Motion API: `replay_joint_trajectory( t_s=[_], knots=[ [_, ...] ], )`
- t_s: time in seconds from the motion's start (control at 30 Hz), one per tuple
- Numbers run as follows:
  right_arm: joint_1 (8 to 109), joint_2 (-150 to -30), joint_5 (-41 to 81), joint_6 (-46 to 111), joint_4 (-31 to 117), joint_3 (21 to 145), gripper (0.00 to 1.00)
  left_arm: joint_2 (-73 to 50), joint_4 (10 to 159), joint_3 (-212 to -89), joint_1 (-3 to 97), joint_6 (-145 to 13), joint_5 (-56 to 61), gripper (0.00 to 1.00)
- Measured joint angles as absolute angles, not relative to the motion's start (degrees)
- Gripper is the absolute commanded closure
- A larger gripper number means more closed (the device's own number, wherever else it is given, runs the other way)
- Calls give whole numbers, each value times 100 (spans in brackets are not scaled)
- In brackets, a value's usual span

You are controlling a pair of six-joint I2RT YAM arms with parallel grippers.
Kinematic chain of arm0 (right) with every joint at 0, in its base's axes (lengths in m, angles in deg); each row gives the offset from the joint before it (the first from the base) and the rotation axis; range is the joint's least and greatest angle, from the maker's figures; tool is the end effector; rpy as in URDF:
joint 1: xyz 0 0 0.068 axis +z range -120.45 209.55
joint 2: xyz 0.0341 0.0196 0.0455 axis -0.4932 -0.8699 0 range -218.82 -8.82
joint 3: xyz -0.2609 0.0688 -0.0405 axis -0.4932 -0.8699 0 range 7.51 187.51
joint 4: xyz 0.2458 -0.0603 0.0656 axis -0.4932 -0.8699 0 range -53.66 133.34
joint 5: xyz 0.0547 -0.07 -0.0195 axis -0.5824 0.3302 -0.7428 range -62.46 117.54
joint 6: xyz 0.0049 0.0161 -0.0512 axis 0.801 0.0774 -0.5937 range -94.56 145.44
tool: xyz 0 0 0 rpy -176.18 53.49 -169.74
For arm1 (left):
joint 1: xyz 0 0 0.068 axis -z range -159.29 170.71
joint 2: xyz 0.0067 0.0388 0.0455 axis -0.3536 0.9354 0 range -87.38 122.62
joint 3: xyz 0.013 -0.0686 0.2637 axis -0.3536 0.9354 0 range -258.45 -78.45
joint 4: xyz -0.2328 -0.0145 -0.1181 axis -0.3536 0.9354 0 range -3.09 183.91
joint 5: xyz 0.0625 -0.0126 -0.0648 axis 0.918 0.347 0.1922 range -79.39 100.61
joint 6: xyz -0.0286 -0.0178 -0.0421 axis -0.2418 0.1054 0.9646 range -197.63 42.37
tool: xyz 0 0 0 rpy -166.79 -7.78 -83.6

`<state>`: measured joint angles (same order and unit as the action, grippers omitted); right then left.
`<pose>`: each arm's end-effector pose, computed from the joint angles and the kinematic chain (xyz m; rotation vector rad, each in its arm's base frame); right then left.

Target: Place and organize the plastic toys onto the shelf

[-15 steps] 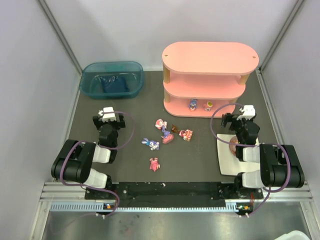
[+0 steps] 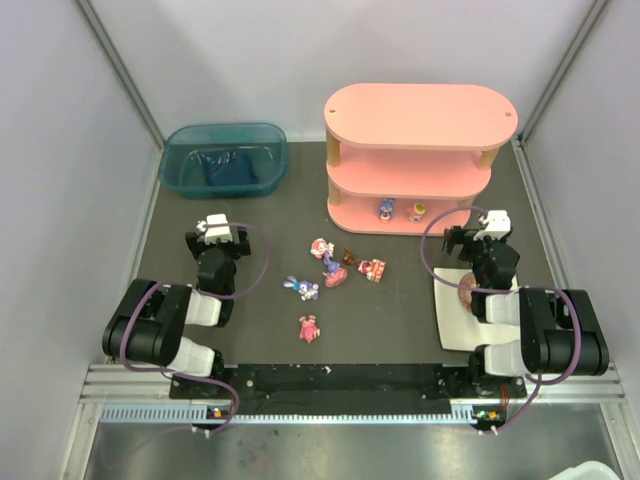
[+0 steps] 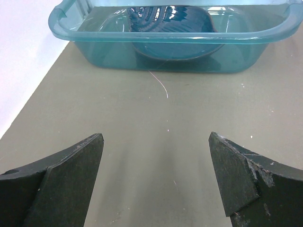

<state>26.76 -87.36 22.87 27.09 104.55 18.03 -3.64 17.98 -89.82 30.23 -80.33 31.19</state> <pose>0.2235 -0.0081 0.1545 0.0044 1.6895 0.0538 0.2285 -0.0256 0.1541 -0.1021 1.6276 0.2013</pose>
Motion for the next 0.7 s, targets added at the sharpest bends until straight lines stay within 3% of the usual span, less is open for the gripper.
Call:
replay_joint_trajectory(
  t_s=[0.33, 0.5, 0.7],
  knots=[
    [2676, -8354, 2394, 2744, 10385, 1629, 1, -469, 1713, -8950, 3023, -8057, 3088, 1],
    [2676, -7062, 2903, 3241, 8879, 1946, 1, -993, 1805, -8880, 3023, -8057, 3099, 1],
    [2676, -6553, 3297, 4038, 7246, 2638, 1, -1789, 2100, -8810, 3031, -8050, 3202, 1]
  ],
)
